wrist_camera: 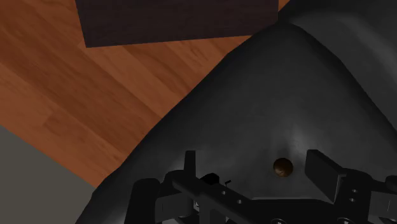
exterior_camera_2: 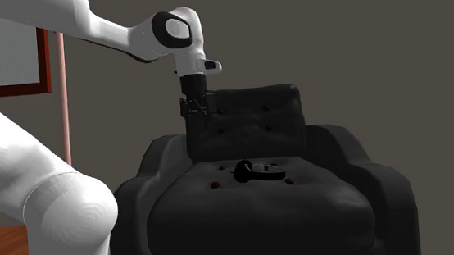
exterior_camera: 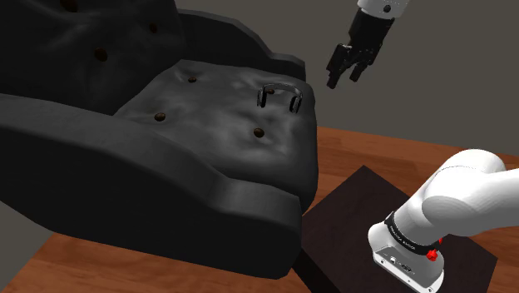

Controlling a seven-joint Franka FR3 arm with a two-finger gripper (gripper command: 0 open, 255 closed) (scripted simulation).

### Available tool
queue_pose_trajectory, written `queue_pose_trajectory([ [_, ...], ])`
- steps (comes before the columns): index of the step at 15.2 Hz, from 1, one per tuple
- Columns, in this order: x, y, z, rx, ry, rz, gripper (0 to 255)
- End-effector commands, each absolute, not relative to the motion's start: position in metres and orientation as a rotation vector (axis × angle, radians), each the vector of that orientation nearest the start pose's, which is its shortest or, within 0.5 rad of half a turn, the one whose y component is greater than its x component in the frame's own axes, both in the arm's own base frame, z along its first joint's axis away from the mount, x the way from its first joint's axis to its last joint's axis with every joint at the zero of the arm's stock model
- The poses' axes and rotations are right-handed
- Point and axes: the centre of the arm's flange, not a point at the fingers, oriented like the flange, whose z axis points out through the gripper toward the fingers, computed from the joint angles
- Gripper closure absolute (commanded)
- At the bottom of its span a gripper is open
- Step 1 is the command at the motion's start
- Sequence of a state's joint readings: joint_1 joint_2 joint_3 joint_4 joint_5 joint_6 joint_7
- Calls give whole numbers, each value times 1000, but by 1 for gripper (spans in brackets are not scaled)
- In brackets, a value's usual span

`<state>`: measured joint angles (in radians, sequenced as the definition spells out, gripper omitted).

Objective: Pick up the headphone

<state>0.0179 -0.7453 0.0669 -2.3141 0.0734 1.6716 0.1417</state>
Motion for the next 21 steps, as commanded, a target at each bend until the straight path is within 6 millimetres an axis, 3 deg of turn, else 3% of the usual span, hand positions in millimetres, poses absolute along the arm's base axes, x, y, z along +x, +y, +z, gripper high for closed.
queue_pose_trajectory([
  [1,327,42,606,-3097,118,-152,0],
  [21,543,-80,496,-3021,28,-130,0],
])
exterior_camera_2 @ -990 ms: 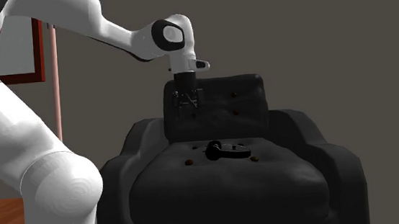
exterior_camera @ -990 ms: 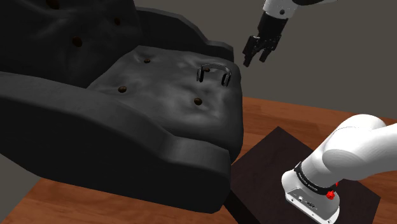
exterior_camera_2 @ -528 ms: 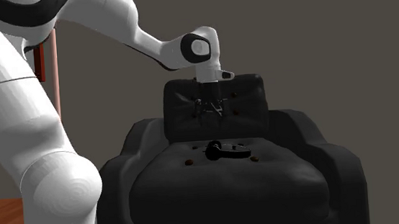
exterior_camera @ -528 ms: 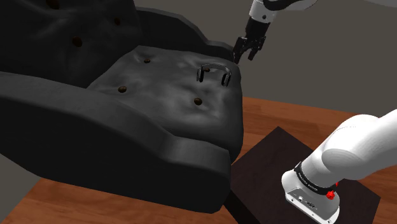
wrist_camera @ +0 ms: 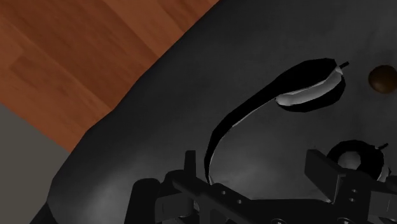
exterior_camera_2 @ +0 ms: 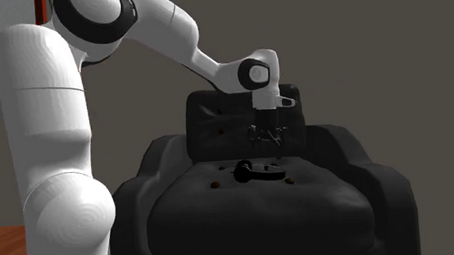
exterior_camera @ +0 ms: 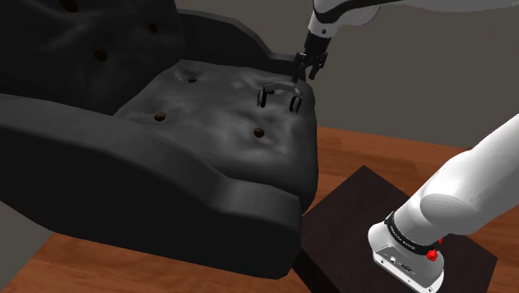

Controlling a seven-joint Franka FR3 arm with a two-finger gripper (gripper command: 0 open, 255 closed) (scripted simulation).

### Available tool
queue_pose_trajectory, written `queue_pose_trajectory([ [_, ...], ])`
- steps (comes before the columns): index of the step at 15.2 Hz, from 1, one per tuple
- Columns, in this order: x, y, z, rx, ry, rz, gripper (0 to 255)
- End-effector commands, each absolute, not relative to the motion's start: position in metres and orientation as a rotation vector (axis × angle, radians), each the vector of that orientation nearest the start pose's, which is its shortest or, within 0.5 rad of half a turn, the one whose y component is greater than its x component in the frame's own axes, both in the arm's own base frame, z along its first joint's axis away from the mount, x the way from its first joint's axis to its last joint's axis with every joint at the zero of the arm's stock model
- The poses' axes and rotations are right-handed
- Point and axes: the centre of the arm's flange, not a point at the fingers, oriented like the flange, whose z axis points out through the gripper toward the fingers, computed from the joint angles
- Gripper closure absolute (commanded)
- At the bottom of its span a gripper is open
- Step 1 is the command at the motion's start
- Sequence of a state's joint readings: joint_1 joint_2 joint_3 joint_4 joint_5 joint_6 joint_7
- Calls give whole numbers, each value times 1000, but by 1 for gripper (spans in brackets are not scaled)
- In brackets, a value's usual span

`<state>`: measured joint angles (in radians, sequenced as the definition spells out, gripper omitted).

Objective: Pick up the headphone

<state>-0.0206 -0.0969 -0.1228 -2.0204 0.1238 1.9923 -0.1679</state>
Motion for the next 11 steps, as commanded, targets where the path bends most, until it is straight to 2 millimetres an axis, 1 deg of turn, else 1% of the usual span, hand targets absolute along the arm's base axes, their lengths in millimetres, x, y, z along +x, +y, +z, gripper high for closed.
queue_pose_trajectory([
  [1,554,-86,490,-3017,23,-129,0],
  [3,573,-95,480,-3010,16,-128,0],
  [11,573,-95,440,-3010,16,-128,0],
])
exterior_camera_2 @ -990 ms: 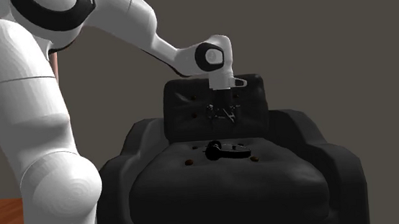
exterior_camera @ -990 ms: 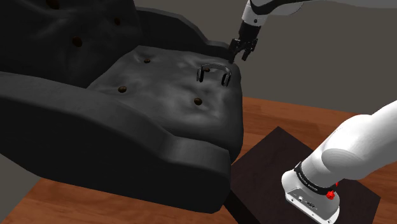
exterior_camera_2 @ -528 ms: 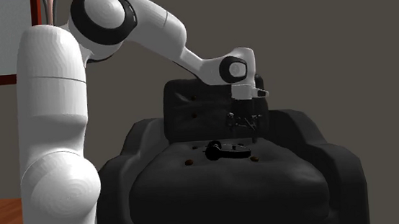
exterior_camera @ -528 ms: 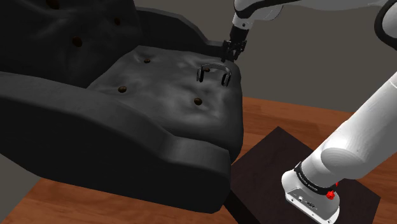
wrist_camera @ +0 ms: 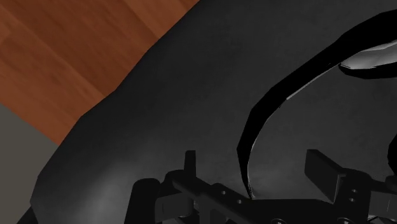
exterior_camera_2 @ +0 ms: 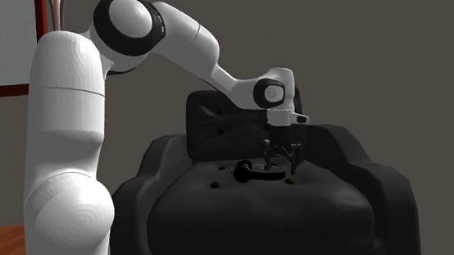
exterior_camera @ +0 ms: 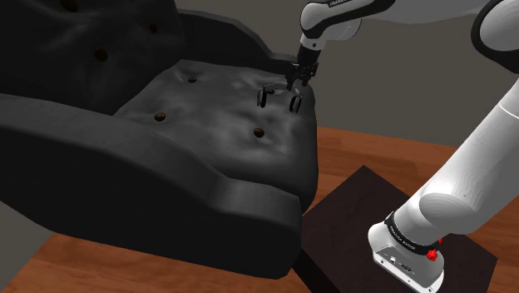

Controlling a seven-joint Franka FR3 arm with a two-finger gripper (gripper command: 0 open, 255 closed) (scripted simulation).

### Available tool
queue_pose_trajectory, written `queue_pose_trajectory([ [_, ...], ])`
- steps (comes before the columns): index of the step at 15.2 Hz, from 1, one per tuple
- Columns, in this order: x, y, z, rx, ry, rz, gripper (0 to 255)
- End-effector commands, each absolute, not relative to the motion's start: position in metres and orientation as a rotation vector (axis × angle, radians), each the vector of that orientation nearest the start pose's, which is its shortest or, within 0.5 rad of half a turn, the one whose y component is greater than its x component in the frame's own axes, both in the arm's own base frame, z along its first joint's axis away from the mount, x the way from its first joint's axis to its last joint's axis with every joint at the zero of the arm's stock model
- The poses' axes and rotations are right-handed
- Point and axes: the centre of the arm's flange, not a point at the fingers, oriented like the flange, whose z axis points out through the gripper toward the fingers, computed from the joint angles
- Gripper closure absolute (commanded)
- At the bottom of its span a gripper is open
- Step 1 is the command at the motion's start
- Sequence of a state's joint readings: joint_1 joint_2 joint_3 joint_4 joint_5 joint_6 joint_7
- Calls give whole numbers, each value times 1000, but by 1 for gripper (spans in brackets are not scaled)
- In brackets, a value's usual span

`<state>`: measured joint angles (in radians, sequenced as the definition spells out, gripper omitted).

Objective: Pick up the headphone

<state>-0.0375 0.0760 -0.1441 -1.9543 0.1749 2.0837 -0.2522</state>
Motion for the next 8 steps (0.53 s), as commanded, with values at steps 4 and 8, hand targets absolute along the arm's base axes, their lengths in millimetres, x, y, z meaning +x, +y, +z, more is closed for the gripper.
queue_pose_trajectory([
  [4,573,-95,441,-3010,16,-128,255],
  [8,573,-95,441,-3010,16,-128,255],
])
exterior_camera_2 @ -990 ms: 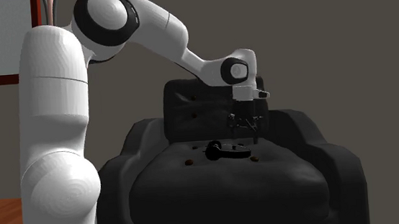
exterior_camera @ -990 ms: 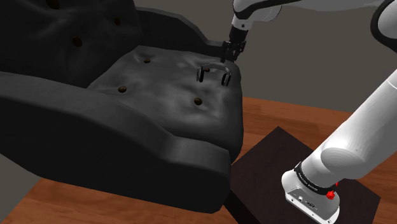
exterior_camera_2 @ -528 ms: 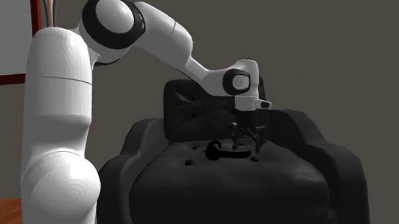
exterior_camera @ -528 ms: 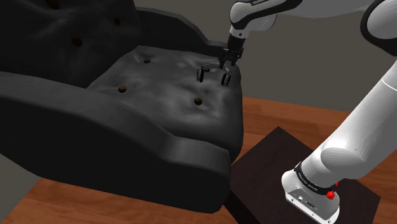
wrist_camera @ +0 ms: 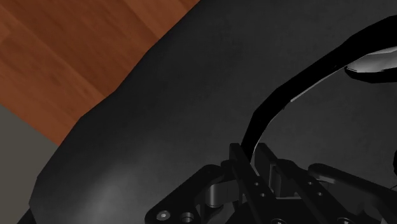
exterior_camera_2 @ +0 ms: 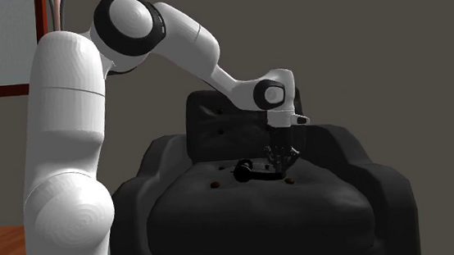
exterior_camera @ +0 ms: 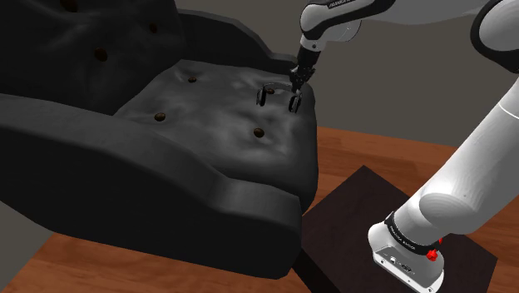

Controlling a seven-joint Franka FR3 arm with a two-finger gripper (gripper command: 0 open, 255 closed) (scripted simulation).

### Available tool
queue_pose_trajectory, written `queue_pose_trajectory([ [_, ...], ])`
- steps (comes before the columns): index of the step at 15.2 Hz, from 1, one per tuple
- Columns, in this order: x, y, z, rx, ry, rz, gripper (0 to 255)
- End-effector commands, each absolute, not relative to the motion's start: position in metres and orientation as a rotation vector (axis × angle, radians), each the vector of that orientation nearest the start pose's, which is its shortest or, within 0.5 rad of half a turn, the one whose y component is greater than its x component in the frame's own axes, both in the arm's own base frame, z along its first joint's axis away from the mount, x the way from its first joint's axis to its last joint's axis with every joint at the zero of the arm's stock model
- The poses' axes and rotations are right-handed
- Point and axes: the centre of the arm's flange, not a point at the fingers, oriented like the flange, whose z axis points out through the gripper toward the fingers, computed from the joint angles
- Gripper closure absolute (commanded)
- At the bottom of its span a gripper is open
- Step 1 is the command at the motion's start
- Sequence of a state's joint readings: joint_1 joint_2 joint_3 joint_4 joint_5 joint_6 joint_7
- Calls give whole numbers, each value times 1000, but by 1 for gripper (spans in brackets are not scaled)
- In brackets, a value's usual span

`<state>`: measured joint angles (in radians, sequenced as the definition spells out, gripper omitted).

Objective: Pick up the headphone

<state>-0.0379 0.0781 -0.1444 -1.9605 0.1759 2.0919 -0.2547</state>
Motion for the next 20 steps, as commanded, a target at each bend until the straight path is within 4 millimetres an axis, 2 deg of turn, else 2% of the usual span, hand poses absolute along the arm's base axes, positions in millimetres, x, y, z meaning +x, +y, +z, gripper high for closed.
queue_pose_trajectory([
  [1,573,-95,441,-3010,16,-128,255],
  [3,573,-95,440,-3010,16,-128,255],
  [18,573,-95,519,-3010,16,-128,255],
  [20,573,-95,520,-3010,16,-128,255],
])
